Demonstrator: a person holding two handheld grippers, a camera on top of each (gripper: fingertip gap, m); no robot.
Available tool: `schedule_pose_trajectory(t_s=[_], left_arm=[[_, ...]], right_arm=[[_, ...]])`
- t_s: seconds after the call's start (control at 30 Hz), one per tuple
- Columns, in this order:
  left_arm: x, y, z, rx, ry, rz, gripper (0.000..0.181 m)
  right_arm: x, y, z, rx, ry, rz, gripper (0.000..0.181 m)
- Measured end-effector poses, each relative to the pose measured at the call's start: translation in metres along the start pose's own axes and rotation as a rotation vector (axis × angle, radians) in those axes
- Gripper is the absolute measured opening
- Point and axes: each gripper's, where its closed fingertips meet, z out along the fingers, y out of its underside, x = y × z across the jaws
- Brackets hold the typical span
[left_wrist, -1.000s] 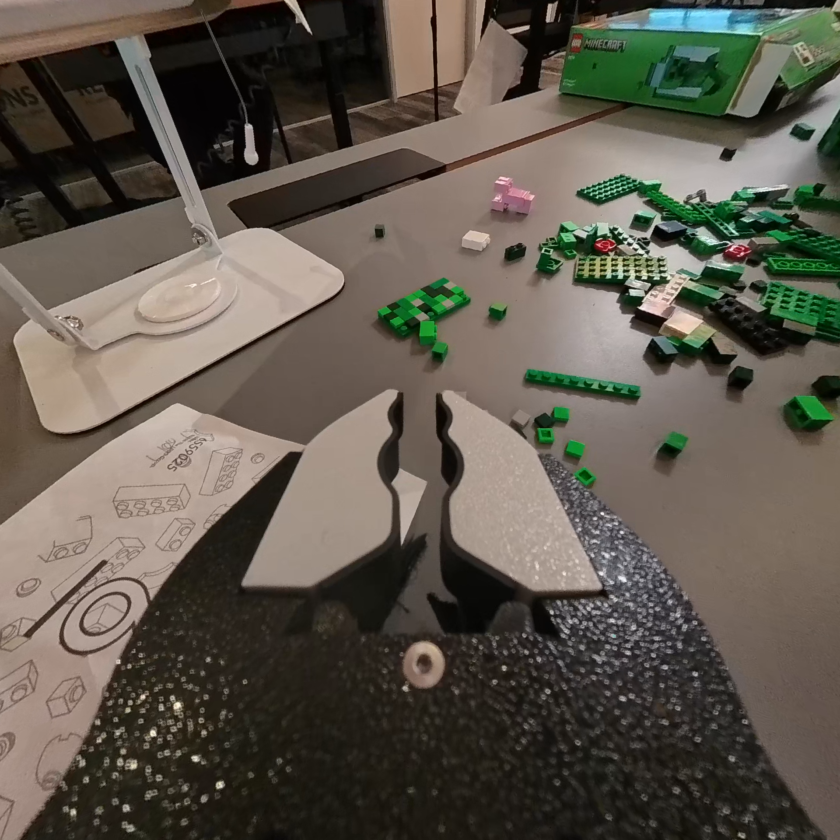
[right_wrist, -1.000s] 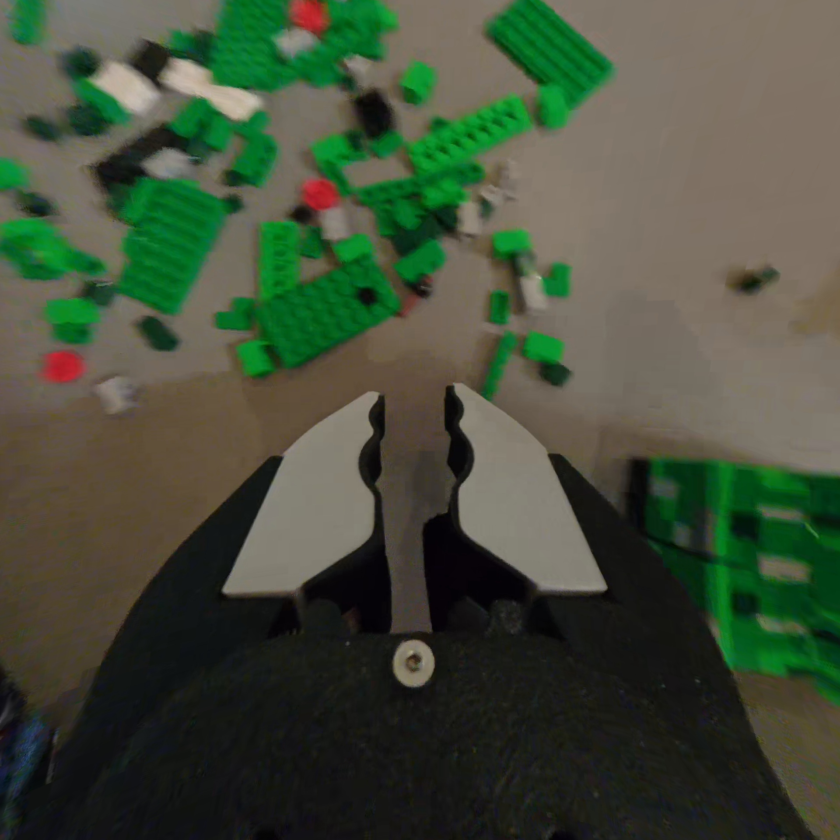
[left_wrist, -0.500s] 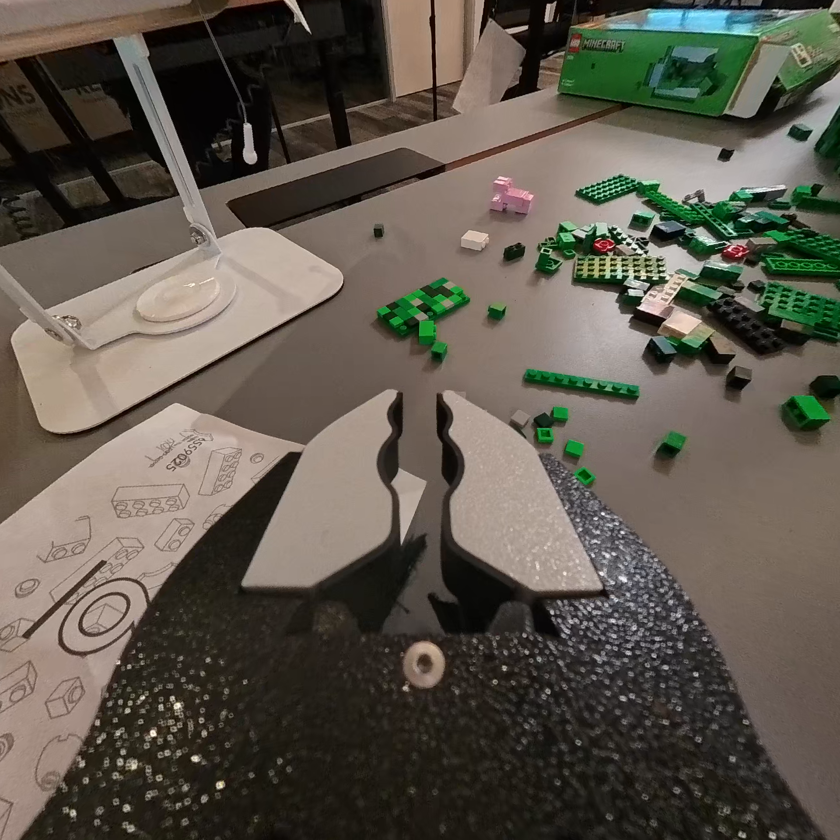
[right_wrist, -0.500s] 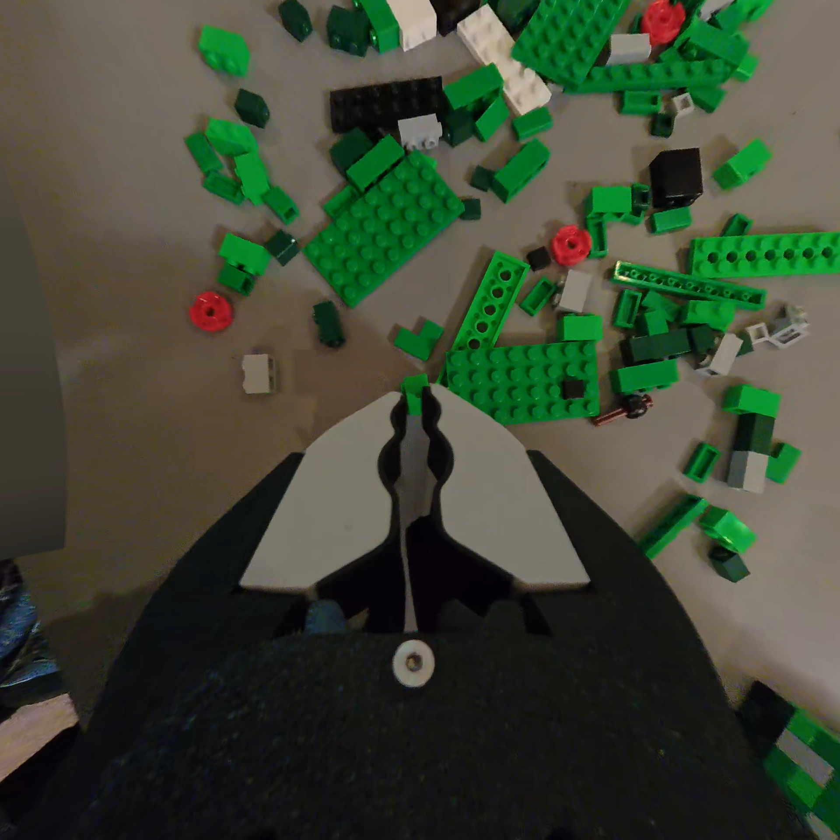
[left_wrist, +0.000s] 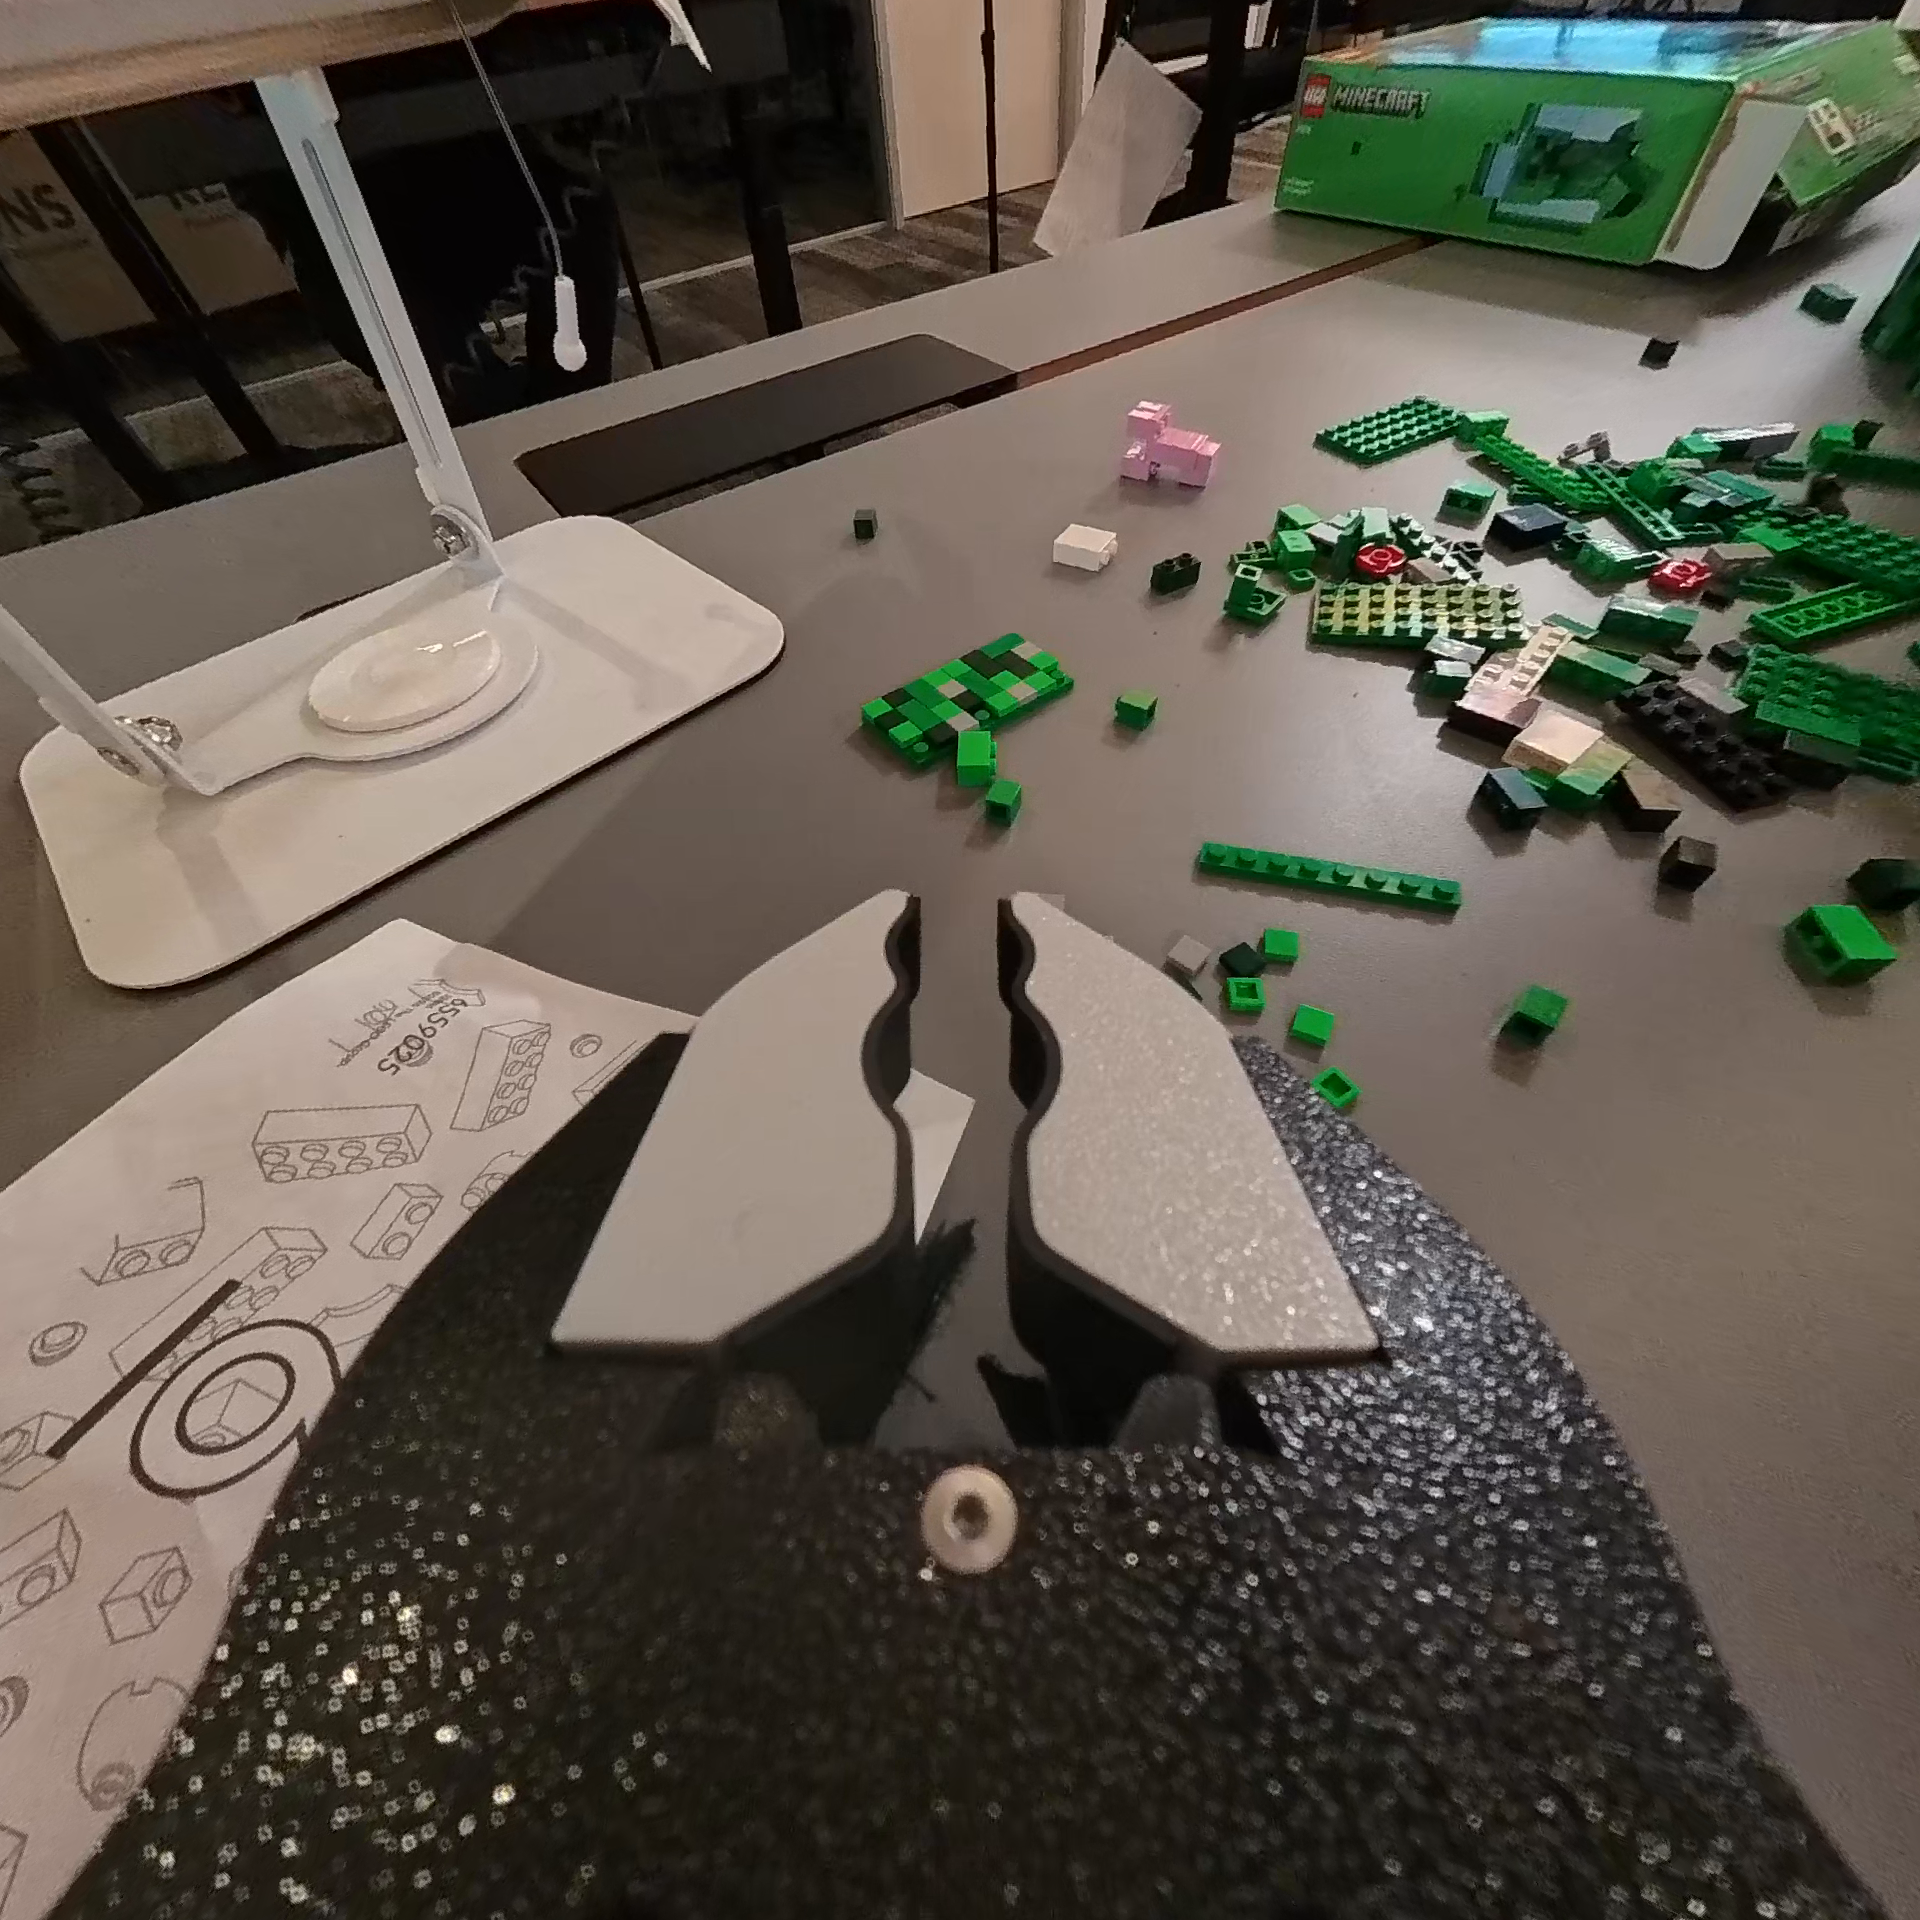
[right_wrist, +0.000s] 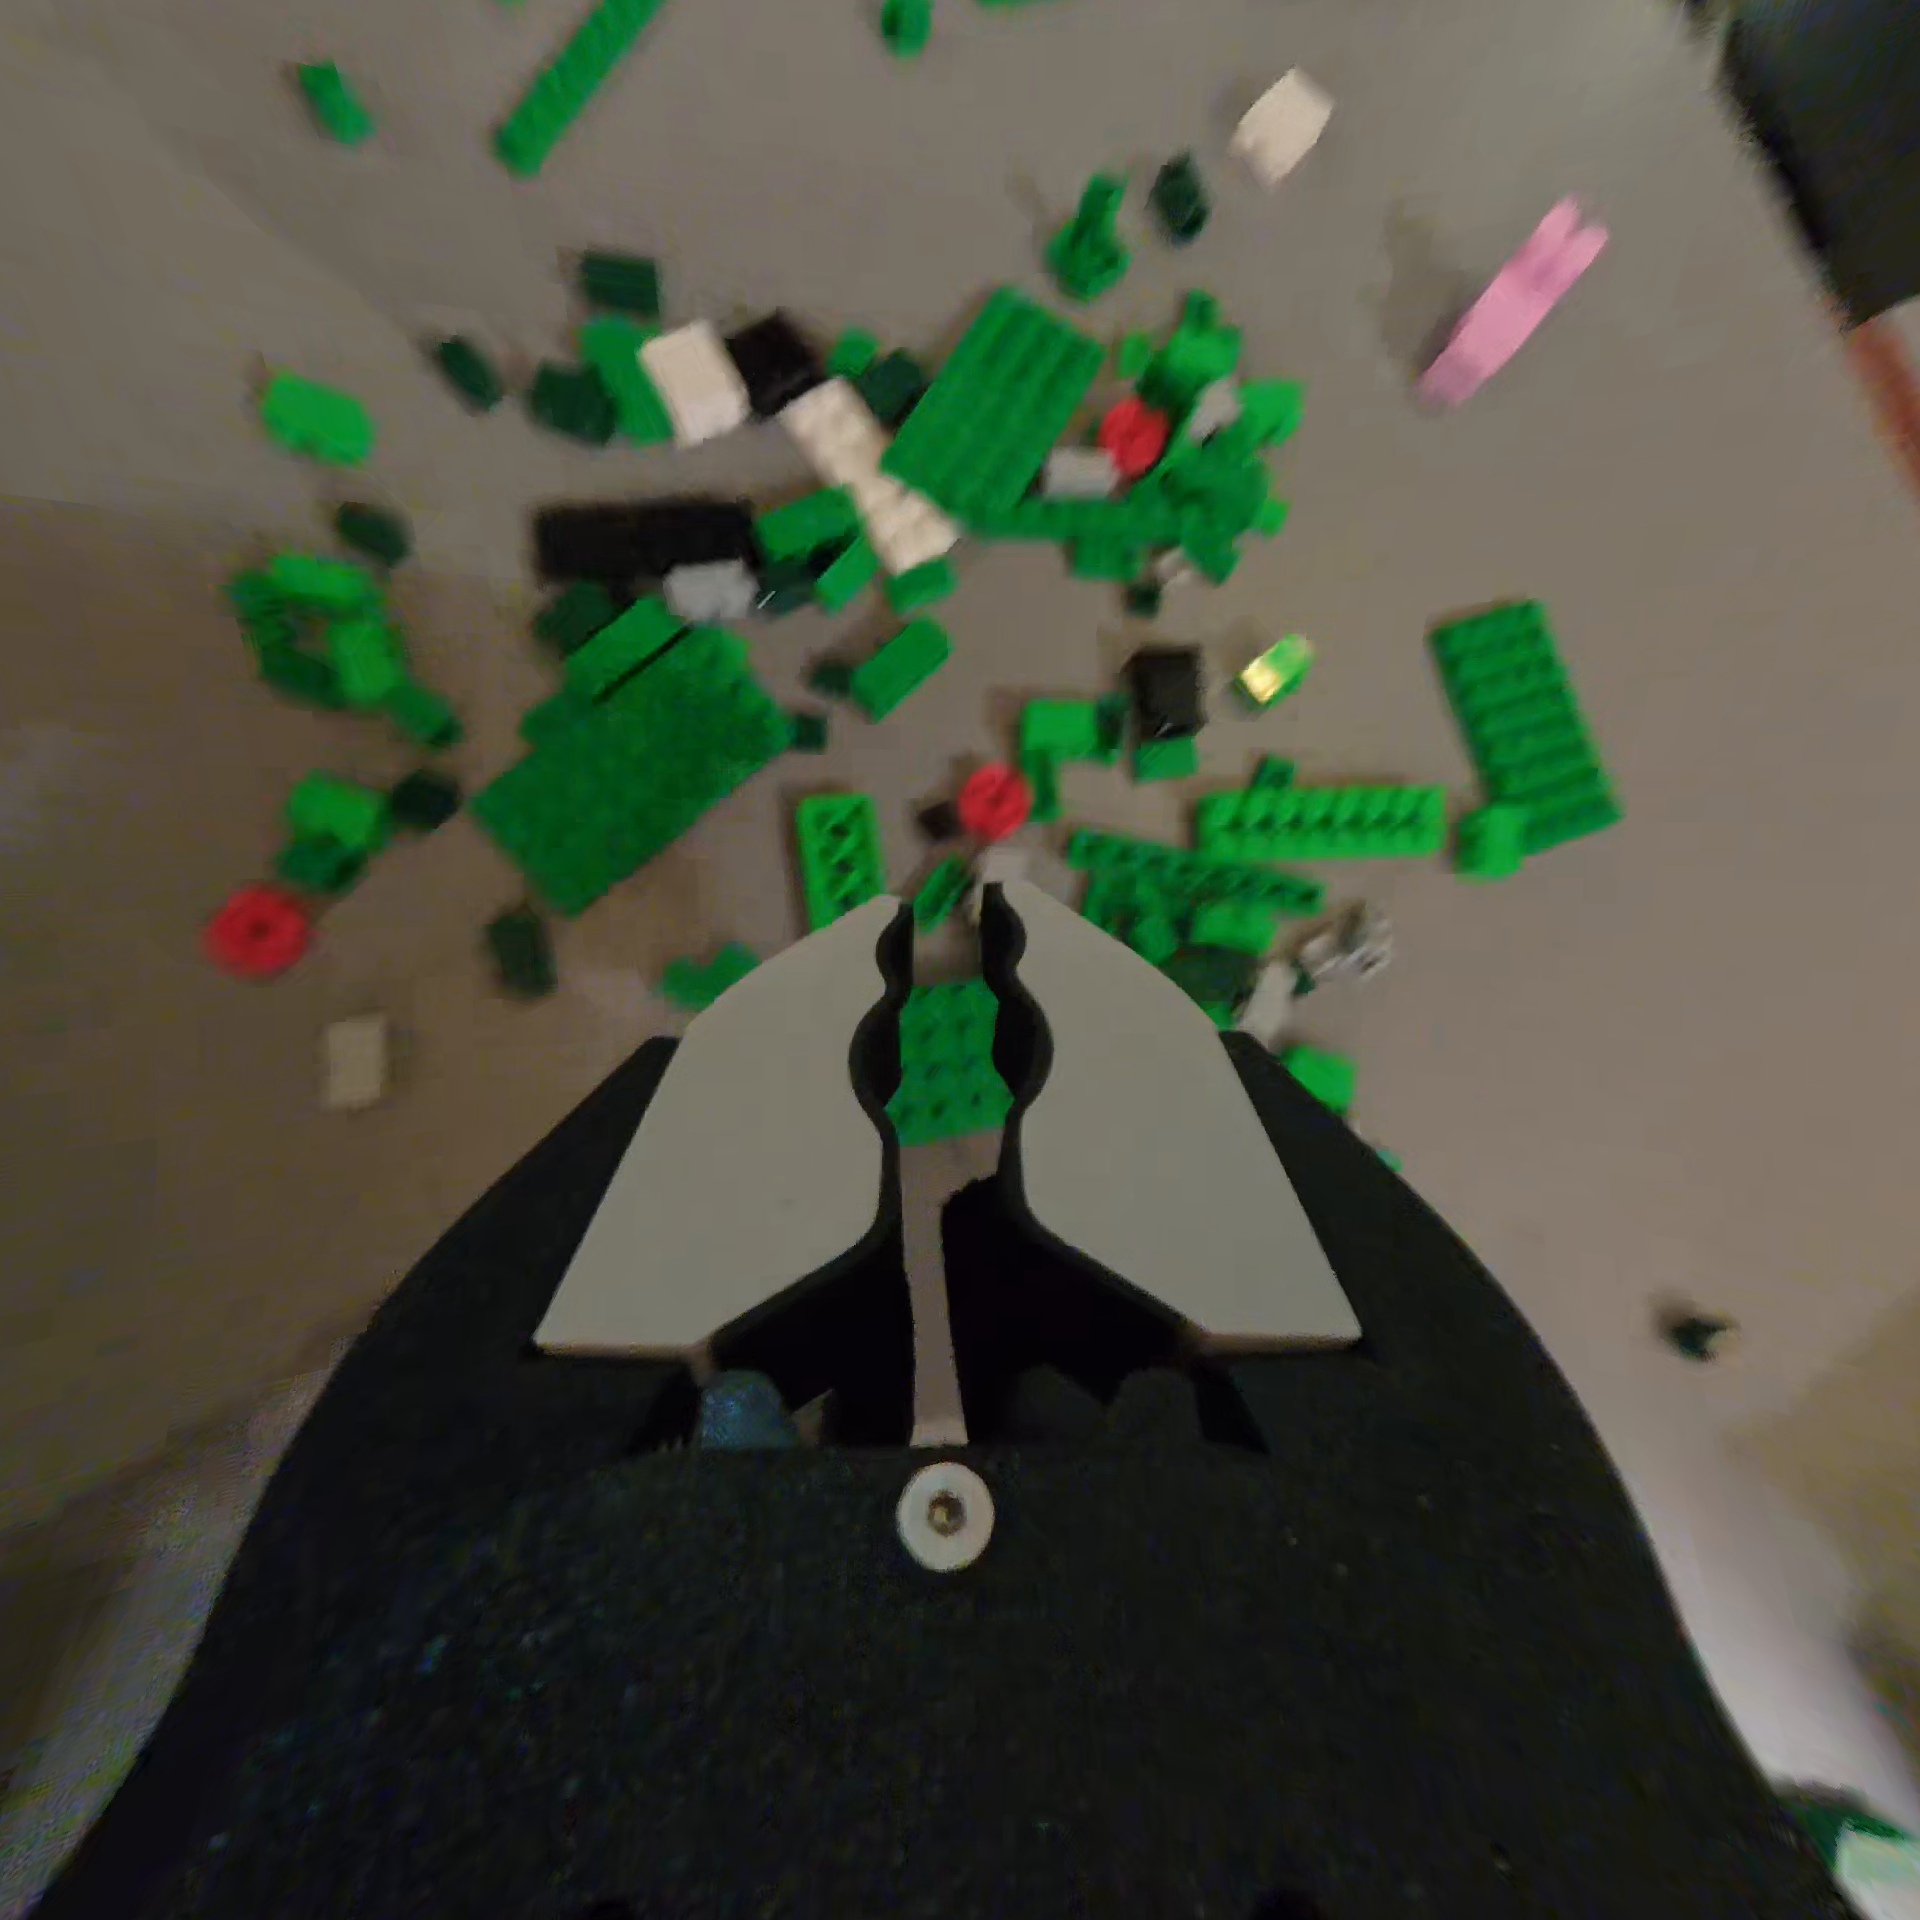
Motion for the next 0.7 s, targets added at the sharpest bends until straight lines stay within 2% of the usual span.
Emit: schedule_pose_trajectory(t_s=[0.17, 0.23, 0.3, 0.5, 0.7], left_arm=[[0.000, 0.000, 0.000, 0.001, 0.003, 0.001, 0.013], [0.000, 0.000, -0.001, 0.003, 0.003, -0.003, 0.013], [0.000, -0.001, -0.001, 0.006, 0.004, -0.009, 0.013], [0.000, 0.000, -0.001, 0.007, 0.010, -0.014, 0.014], [0.000, 0.001, 0.000, -0.006, 0.013, -0.011, 0.014]], right_arm=[[0.034, -0.049, 0.048, 0.086, -0.054, 0.009, 0.022], [0.033, -0.065, 0.065, 0.107, -0.183, 0.002, 0.028], [0.024, -0.075, 0.077, 0.094, -0.348, 0.002, 0.046], [0.047, -0.061, 0.105, -0.095, -0.341, -0.059, 0.056], [0.038, -0.040, 0.084, -0.239, -0.409, -0.141, 0.054]])
